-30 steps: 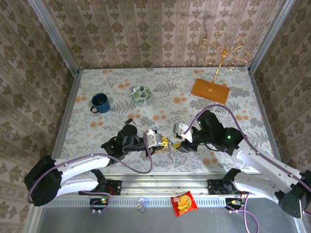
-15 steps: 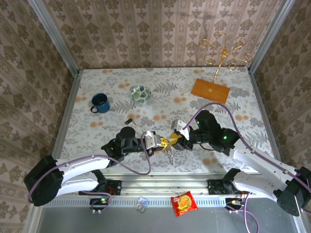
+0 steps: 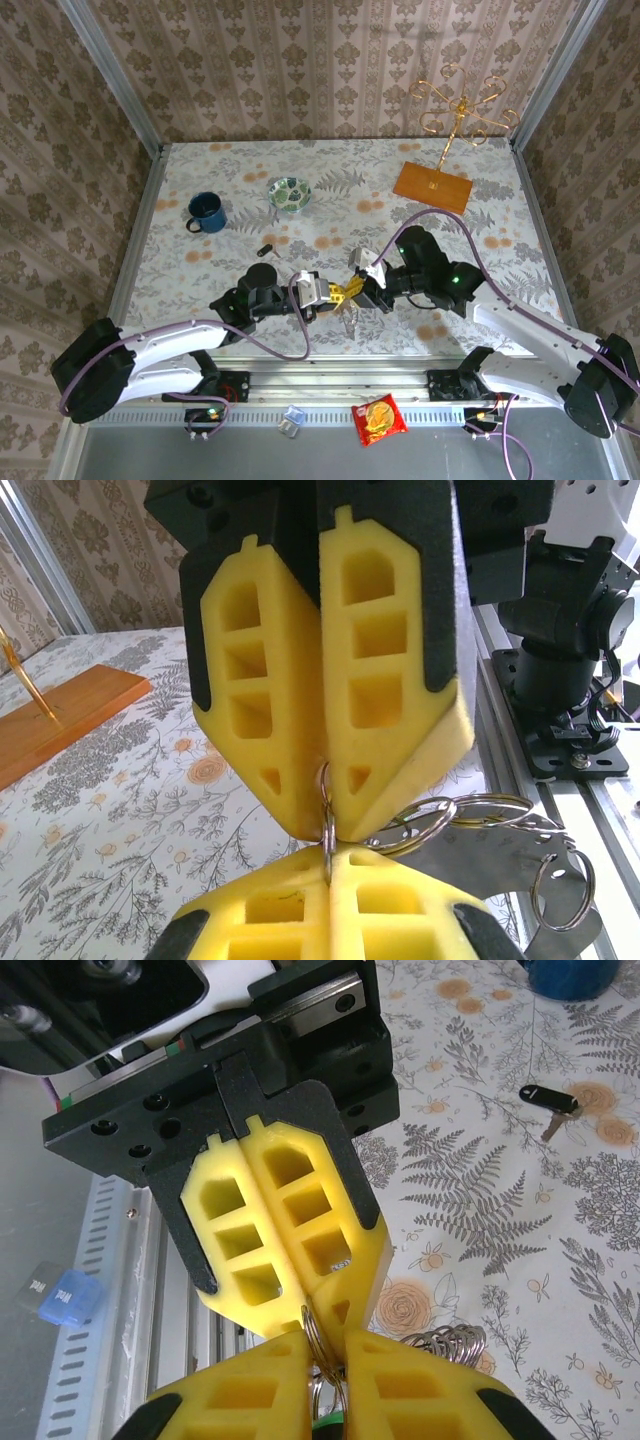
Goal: Put the keys on the keyring
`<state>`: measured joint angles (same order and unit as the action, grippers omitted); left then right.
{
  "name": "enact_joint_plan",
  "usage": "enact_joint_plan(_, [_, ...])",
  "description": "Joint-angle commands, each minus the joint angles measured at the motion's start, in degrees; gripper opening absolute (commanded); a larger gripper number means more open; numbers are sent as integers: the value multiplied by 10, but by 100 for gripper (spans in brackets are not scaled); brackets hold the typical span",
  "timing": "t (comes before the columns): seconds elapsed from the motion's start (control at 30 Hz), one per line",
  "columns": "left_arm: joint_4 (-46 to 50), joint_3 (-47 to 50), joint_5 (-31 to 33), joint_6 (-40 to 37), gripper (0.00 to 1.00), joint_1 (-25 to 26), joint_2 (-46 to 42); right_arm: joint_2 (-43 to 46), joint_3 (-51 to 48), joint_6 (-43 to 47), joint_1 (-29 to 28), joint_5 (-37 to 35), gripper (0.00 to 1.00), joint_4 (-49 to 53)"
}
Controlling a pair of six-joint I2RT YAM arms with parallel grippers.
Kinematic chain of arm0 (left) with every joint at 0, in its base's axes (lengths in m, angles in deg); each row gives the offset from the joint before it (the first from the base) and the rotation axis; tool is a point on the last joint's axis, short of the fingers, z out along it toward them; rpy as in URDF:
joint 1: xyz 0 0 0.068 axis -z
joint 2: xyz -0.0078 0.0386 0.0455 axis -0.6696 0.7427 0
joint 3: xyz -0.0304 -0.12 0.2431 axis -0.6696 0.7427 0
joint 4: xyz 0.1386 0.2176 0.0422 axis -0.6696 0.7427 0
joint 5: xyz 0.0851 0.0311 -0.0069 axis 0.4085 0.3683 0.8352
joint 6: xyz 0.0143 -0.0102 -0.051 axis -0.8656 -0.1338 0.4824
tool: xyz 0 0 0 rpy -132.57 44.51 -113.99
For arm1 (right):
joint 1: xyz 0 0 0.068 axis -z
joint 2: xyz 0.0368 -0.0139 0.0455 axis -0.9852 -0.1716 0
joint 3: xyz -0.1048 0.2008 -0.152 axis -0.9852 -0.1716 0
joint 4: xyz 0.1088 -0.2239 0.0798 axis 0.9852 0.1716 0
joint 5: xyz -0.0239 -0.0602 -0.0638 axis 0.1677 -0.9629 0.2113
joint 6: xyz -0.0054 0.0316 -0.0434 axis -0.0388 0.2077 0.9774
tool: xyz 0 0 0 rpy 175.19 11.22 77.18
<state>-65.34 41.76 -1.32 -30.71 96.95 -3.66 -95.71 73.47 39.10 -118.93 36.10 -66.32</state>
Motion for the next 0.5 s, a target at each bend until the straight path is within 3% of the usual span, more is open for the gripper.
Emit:
enact_joint_plan(0.0, [-64, 0, -24, 12, 0, 1, -2, -16, 10, 21, 2, 18, 8, 4])
enact_joint_plan(0.07, [-68, 1, -21, 14, 0, 1, -1, -25, 21, 35, 2, 22, 0, 22])
enact_joint_plan(0.2, [-52, -1, -3, 16, 0, 0, -7, -34, 43, 68, 2, 17, 0, 61])
enact_joint_plan(0.33, [-6, -8, 14, 10, 14, 0, -18, -43, 70, 97, 2, 13, 0, 98])
enact_joint_plan(0.47, [40, -19, 16, 2, 17, 0, -21, -57, 97, 124, 0, 0, 0, 138])
